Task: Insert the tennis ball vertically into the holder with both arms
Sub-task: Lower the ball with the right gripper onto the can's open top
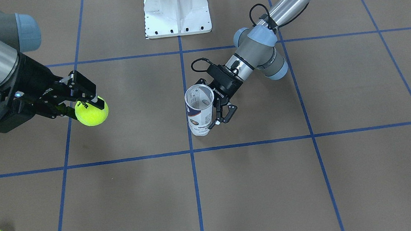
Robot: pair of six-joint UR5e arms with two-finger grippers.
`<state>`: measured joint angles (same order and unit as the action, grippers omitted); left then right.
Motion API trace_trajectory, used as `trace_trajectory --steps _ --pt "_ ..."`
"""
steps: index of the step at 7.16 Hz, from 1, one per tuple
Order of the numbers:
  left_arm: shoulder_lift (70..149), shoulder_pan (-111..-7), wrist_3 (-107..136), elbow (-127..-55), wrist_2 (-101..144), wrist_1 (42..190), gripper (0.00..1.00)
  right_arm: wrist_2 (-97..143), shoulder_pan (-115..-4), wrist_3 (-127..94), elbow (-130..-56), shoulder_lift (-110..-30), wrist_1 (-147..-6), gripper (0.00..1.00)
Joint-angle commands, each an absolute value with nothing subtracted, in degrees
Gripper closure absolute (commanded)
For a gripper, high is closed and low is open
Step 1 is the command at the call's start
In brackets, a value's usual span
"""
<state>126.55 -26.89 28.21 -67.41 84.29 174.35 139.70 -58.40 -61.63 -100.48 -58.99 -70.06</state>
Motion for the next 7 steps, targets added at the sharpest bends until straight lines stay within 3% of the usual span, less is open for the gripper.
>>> trace_trajectory --steps 1,7 --pt "126.74 -26.89 28.21 -67.41 84.29 174.29 0.01 135.03 -53.73 -68.34 -100.37 -53.30 -70.05 1.00" --pt "127.53 -26.89 28.30 -67.32 84.29 174.29 0.01 122.71 -44.22 -74.44 -95.72 -43.16 -70.14 1.00"
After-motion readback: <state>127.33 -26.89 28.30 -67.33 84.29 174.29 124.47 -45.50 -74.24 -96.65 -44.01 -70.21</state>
